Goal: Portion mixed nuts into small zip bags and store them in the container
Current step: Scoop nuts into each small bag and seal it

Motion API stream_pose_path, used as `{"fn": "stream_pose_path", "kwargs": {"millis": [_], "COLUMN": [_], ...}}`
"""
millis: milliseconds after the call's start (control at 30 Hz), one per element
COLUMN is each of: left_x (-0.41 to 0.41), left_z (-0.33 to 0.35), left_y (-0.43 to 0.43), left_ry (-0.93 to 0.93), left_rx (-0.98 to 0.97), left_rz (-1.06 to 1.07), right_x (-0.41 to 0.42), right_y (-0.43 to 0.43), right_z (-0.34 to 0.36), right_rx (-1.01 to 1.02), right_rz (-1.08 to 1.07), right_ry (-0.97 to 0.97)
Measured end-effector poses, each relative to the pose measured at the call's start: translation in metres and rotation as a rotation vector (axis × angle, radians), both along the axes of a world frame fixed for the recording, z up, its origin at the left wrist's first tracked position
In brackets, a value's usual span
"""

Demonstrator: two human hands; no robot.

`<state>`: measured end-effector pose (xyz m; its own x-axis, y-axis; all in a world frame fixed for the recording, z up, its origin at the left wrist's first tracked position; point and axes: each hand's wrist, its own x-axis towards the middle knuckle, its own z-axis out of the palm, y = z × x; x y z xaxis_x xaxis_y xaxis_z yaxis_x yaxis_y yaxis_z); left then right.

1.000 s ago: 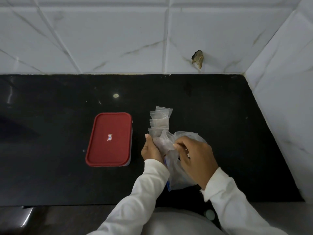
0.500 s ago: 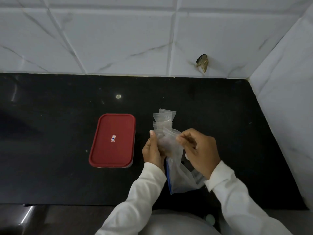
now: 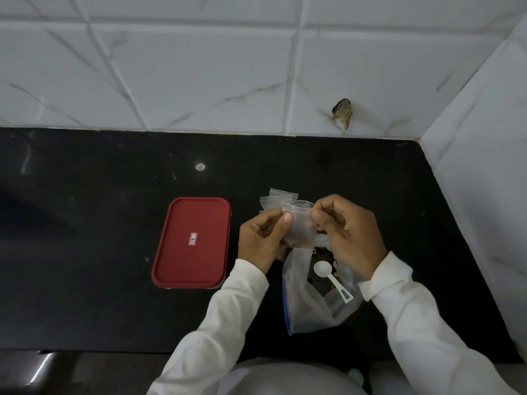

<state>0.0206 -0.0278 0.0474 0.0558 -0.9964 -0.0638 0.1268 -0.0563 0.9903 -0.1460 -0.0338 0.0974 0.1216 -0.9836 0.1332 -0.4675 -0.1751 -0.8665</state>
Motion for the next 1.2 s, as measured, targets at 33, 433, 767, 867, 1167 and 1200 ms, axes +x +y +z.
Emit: {"fn": "stream_pose_path", "kwargs": {"millis": [33, 433, 767, 867, 1167, 1200], "left_x": [0.000, 0.001, -0.009, -0.008, -0.007, -0.008], "left_z": [0.001, 0.009, 0.021, 0.022, 0.021, 0.020], "left_y": [-0.001, 0.000, 0.000, 0.004, 0.004, 0.005], "left_ry": [-0.001, 0.007, -0.063, -0.069, -0.173, -0.204], "left_rx": [-0.015, -0.047, 0.045, 0.084, 0.170, 0.163], "left_rz": [-0.002, 0.107, 0.150, 0.019, -0.013, 0.009], "right_x": [0.000, -0.001, 0.015, 0.017, 0.022, 0.024], "right_y": [-0.002, -0.005, 0.006, 0.008, 0.012, 0.013], "right_z": [0.001, -0.004, -0.012, -0.012, -0.020, -0.022], "right_rx": [-0.010, -0.008, 0.181, 0.241, 0.130, 0.107], "right_rz": [0.002, 0.024, -0.235, -0.242, -0.206, -0.202], "right_ry": [0.008, 0.076, -0.330, -0.373, -0.215, -0.188]}}
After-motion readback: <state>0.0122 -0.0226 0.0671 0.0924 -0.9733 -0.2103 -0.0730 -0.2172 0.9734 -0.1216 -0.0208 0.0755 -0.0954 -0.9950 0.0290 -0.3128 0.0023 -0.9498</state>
